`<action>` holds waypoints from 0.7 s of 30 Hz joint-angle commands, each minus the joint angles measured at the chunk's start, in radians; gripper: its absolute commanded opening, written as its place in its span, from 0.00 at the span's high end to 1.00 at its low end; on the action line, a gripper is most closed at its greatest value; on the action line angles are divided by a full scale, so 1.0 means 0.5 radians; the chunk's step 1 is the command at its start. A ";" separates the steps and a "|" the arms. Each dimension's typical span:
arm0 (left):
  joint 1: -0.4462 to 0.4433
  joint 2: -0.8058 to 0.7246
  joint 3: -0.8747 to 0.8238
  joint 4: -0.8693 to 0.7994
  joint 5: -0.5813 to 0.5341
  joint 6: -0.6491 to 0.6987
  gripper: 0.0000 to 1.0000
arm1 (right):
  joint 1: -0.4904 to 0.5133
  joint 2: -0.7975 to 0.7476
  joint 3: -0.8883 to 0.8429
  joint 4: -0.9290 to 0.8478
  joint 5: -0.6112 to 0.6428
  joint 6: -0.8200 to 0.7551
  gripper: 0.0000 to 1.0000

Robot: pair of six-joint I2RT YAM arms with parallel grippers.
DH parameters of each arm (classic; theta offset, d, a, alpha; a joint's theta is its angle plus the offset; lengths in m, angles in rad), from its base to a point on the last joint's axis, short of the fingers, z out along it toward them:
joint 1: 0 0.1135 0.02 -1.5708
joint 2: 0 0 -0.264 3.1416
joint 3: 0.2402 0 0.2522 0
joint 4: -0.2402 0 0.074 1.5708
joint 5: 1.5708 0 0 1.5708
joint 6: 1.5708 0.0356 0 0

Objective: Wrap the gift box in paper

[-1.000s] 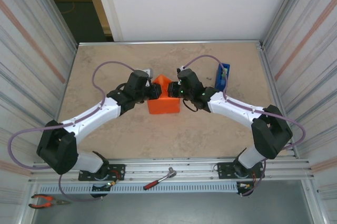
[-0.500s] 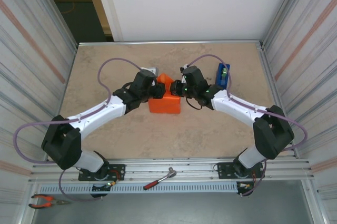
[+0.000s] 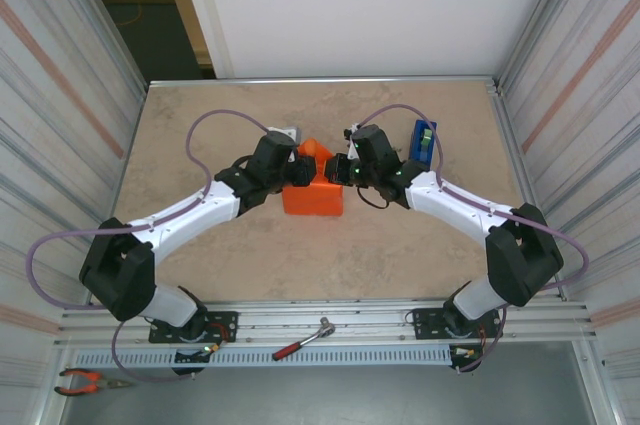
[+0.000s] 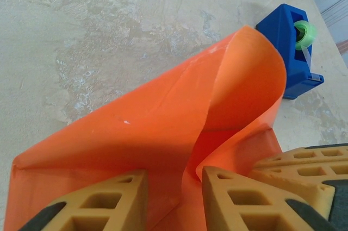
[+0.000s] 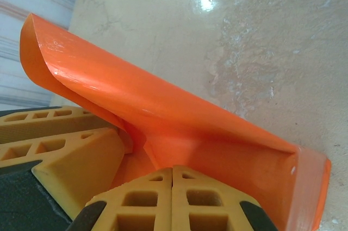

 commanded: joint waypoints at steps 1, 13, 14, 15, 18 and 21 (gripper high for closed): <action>-0.017 0.055 0.015 -0.152 0.084 -0.073 0.67 | 0.004 0.031 -0.099 -0.111 -0.055 -0.031 1.00; -0.147 0.174 -0.017 -0.166 -0.200 0.142 0.64 | 0.004 0.011 -0.145 -0.101 -0.061 -0.004 1.00; -0.165 0.186 -0.022 -0.170 -0.247 0.164 0.65 | 0.004 0.010 -0.148 -0.100 -0.062 0.002 1.00; -0.181 0.197 -0.028 -0.171 -0.295 0.179 0.65 | 0.002 0.010 -0.148 -0.098 -0.064 0.008 1.00; -0.209 0.227 -0.050 -0.168 -0.393 0.195 0.65 | 0.008 0.005 -0.156 -0.090 -0.071 0.021 1.00; -0.245 0.256 -0.051 -0.173 -0.488 0.219 0.65 | 0.011 -0.013 -0.157 -0.089 -0.075 0.033 1.00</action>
